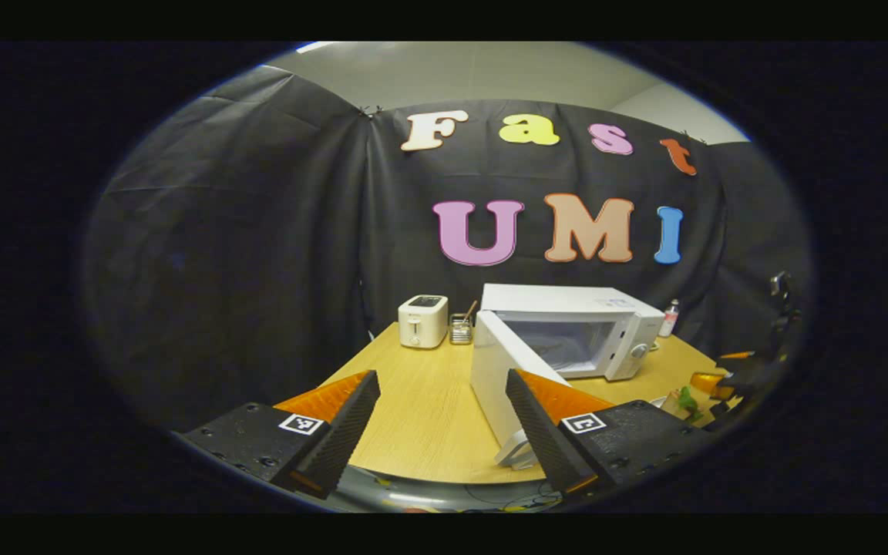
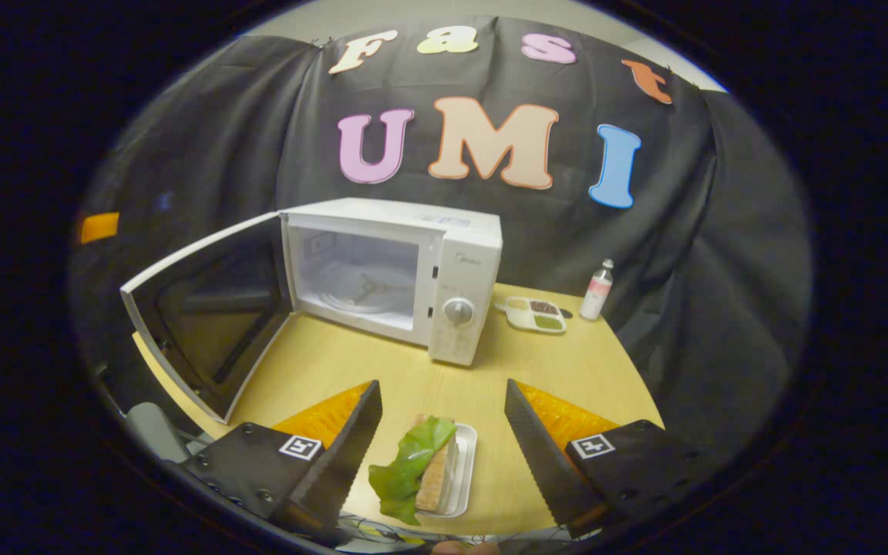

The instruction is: Open the microwave oven with the left hand, put the food in, and close the microwave oven.

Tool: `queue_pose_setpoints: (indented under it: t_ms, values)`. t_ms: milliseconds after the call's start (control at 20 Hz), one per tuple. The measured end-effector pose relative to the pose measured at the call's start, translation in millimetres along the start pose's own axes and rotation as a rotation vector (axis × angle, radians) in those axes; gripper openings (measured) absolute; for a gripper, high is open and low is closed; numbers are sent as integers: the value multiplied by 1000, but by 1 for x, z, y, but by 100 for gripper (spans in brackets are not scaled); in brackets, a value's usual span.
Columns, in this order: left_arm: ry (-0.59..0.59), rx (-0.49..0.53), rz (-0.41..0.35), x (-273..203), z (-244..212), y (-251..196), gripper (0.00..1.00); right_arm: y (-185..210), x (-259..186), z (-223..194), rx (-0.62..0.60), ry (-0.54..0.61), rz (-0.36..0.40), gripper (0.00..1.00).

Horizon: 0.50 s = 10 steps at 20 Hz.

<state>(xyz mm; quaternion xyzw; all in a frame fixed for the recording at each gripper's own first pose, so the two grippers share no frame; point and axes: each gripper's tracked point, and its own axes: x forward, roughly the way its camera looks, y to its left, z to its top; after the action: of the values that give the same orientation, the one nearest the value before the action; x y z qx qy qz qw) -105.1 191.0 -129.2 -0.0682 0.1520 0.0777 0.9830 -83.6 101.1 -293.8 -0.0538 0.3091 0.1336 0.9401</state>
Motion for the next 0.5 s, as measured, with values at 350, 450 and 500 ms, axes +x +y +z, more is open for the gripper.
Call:
queue_pose_setpoints:
  t_ms: [350, 450, 500]
  values:
    - [-114, -3, 7, 0, 42, -10, 96, 1, 11, -54, 11, 121, 7, 100]
    - [-124, 2, -6, 3, 47, -17, 95, 4, 13, -64, -9, 137, 10, 100]
    - [-123, 3, -11, 4, 47, -19, 97, 3, 14, -70, -14, 149, 10, 100]
